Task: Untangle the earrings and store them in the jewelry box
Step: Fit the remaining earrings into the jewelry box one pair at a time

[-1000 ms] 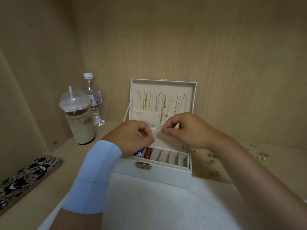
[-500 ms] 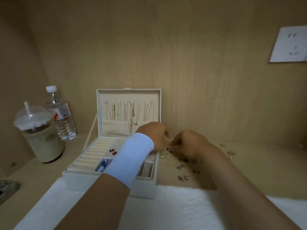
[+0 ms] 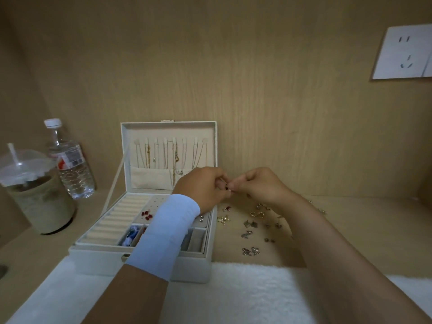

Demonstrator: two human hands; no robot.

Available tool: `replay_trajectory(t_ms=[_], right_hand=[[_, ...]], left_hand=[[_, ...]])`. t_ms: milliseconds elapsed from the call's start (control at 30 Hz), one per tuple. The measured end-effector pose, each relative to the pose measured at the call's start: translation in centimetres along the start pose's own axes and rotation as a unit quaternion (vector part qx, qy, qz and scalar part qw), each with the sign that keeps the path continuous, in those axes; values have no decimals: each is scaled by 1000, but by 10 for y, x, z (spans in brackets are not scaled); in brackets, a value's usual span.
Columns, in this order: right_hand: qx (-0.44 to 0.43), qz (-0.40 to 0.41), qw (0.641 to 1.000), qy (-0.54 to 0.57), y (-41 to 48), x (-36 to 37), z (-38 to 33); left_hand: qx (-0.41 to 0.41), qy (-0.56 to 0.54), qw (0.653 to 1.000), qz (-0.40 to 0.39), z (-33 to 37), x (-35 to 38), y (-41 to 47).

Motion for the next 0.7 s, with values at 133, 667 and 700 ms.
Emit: replay_trajectory(t_ms=[133,667,700], right_hand=[[57,-13,996,64,-4,5,-4],[-59,-77,927,-363,6,33,27],[-58,-72,926,-365,7,33,27]], left_hand=[[-9,-40,999,23,-7,-7,3],[-79,-59,995,1,-23,-23,1],[-78,-60,995,0,-22,-23,1]])
Point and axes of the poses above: each hand's wrist, its own y-axis towards the middle knuckle, its own x-axis out of the palm, z = x × y, the point moved 1 cm from there along y, towards the middle knuckle, and after that the axes turned 5 degrees about -x, right-handed, at the moved point
